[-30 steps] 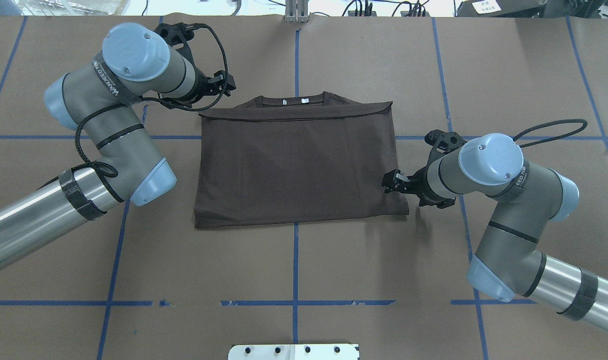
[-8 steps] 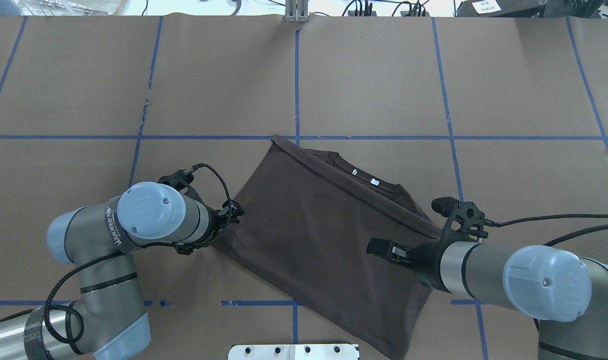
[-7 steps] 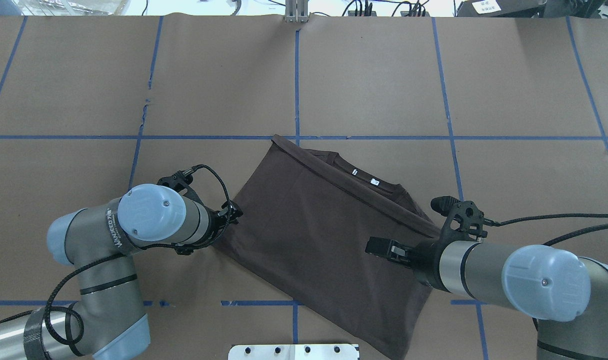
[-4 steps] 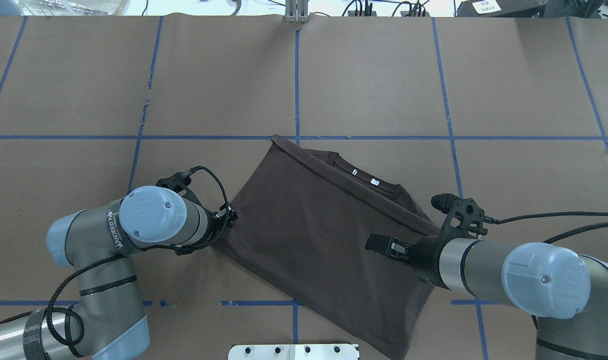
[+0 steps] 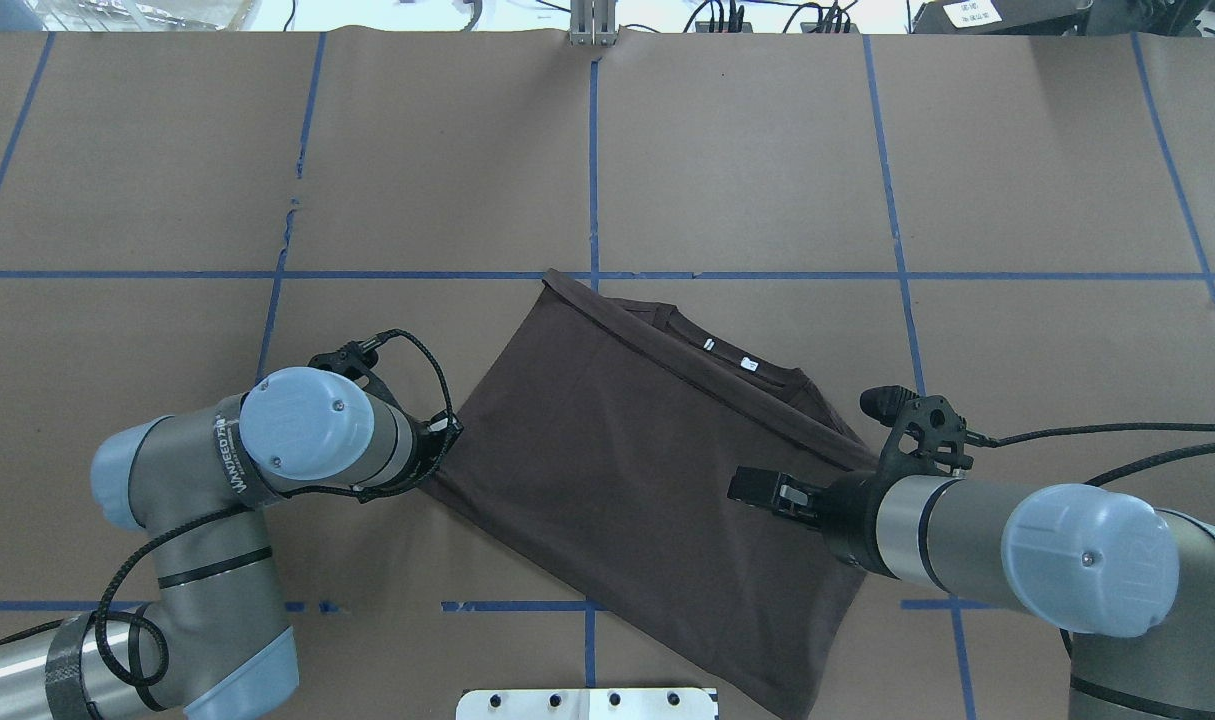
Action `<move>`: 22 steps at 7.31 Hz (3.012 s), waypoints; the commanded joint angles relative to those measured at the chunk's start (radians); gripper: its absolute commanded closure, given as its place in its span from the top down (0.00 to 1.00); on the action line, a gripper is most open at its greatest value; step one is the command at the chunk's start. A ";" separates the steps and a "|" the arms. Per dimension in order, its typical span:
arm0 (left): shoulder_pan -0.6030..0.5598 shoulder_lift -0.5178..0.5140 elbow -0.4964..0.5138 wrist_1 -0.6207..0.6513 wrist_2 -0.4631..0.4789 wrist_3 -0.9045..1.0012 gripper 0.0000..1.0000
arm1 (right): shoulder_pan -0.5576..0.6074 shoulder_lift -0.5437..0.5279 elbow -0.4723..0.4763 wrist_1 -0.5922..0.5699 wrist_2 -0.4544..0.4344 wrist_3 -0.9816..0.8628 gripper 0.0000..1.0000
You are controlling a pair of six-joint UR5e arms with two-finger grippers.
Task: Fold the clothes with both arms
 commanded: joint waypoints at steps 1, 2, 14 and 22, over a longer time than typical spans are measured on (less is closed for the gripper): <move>-0.030 -0.006 -0.003 0.018 -0.002 0.008 0.00 | 0.000 0.000 -0.002 -0.001 0.000 0.002 1.00; -0.062 -0.008 0.004 0.019 -0.002 0.019 0.00 | 0.000 0.000 -0.002 -0.001 0.000 0.002 1.00; -0.320 -0.542 0.878 -0.477 0.119 0.416 0.00 | 0.006 -0.001 -0.024 -0.002 -0.012 0.003 1.00; -0.397 -0.398 0.551 -0.302 -0.120 0.730 1.00 | 0.017 0.240 -0.094 -0.479 0.014 -0.122 1.00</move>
